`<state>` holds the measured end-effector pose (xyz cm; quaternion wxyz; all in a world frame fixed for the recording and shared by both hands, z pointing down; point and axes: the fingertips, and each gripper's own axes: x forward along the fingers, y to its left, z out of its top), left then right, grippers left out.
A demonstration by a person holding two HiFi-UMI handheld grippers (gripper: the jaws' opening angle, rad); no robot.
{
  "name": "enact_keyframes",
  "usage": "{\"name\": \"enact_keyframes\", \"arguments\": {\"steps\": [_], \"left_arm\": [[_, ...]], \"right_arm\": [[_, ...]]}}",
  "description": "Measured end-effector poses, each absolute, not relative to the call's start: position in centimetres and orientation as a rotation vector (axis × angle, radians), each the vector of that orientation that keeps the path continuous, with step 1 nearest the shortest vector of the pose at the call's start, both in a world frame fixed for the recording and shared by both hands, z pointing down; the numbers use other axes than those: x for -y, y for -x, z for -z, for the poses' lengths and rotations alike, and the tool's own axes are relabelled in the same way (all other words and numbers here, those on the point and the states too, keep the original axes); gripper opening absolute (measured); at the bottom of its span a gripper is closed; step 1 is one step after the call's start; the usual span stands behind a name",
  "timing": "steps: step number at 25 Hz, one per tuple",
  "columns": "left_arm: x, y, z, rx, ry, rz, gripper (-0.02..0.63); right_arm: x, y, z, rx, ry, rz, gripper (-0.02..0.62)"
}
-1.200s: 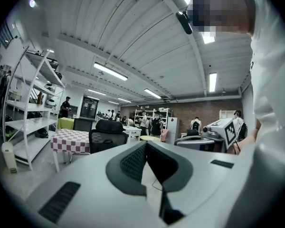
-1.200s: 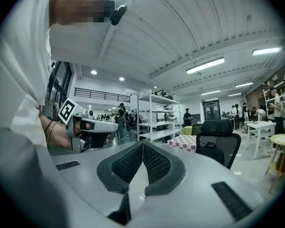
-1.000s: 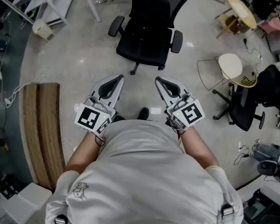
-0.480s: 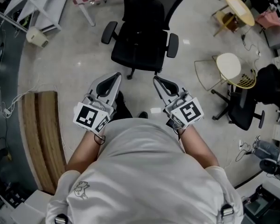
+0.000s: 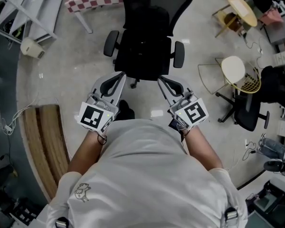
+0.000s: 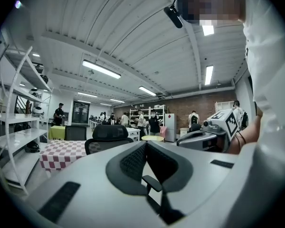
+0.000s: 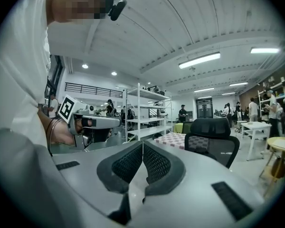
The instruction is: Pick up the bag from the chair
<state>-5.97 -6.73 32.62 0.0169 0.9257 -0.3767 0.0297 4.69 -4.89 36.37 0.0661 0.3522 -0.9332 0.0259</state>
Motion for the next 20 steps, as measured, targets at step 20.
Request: {"name": "enact_keyframes", "arguments": {"steps": [20], "left_arm": [[20.1,11.4,-32.5,1.019,-2.916,-0.162,0.011]], "right_arm": [[19.0,-1.4,-35.8,2.758,-1.244,-0.131,0.032]]}}
